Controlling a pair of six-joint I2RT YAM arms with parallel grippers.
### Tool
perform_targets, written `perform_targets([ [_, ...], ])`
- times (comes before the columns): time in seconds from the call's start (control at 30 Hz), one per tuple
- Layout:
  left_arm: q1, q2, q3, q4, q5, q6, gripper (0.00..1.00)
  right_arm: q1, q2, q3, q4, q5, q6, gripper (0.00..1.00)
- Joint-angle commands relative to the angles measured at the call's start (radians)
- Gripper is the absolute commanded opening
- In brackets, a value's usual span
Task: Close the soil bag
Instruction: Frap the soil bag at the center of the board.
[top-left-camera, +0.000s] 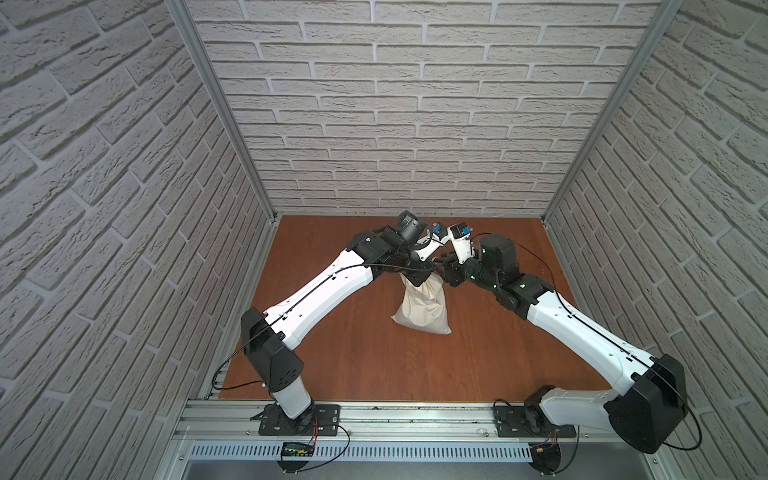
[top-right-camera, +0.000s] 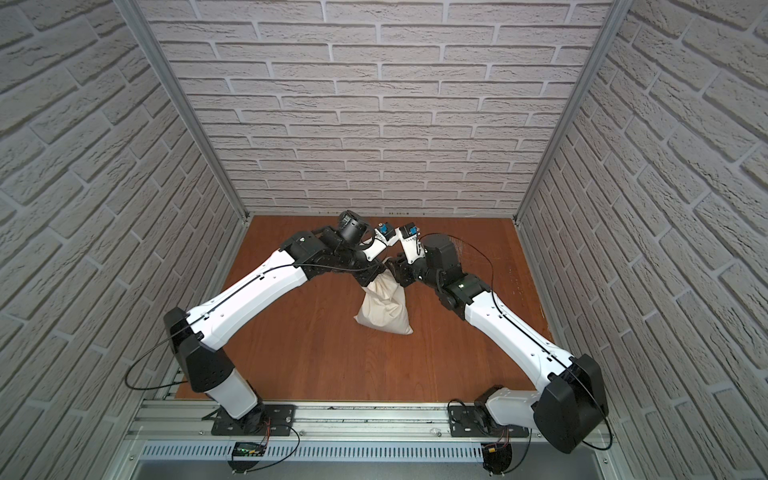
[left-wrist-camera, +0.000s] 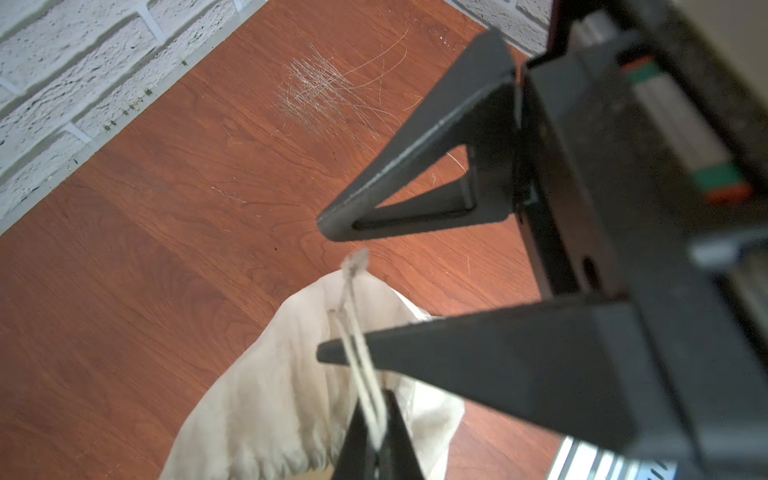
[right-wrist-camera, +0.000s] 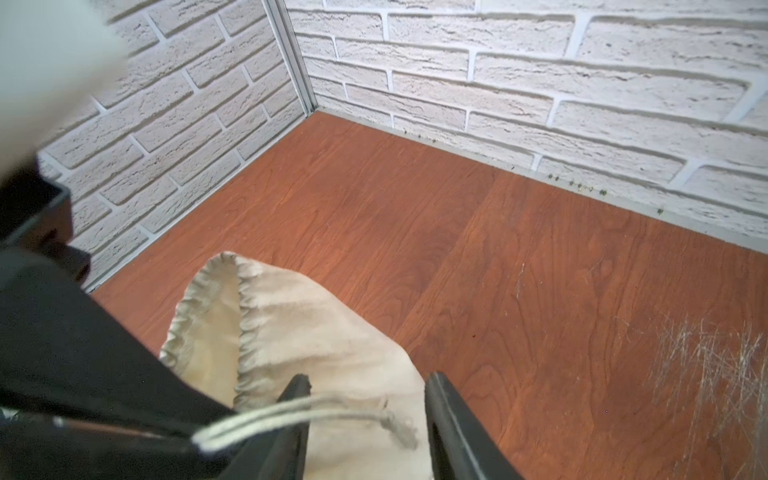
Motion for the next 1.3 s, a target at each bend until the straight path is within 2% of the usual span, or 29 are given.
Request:
perform_targets([
  [0.0,-0.007,-0.020,0.027,-0.010,0.010,0.001,0.04,0.013,0.005,-0.027,0.133,-0.010,-0.036,0.46],
  [0.03,-0.008,-0.020,0.027,-0.011,0.010,0.001,0.03,0.014,0.006,-0.037,0.155,-0.015,-0.041,0.43],
  [0.13,-0.009,-0.020,0.028,-0.017,0.005,0.002,0.03,0.018,0.012,-0.057,0.197,-0.012,-0.049,0.16],
  [0.2,-0.008,-0.021,0.026,-0.018,0.000,0.002,0.04,0.022,0.009,-0.072,0.219,0.003,-0.050,0.04],
  [0.5,-0.008,-0.025,0.020,-0.010,-0.009,-0.004,0.05,0.065,-0.091,-0.184,0.312,0.194,-0.032,0.03],
  [0.63,-0.008,-0.033,0.018,-0.017,-0.016,-0.004,0.05,0.066,-0.147,-0.206,0.256,0.256,-0.010,0.03],
  [0.73,-0.009,-0.041,0.018,-0.023,0.003,-0.002,0.05,0.066,-0.200,-0.222,0.156,0.222,-0.022,0.03],
  [0.9,-0.020,-0.041,0.019,-0.054,0.062,0.028,0.05,0.060,-0.306,-0.314,0.095,0.191,-0.037,0.03],
  [1.07,-0.042,-0.031,0.018,-0.080,0.074,0.055,0.04,0.058,-0.427,-0.341,0.002,0.017,0.008,0.03],
  [1.2,-0.075,-0.022,0.006,-0.091,0.061,0.077,0.04,0.060,-0.451,-0.356,-0.047,-0.117,0.054,0.03],
  [1.27,-0.091,-0.018,-0.011,-0.092,0.039,0.081,0.04,0.060,-0.448,-0.359,-0.080,-0.137,0.046,0.09],
])
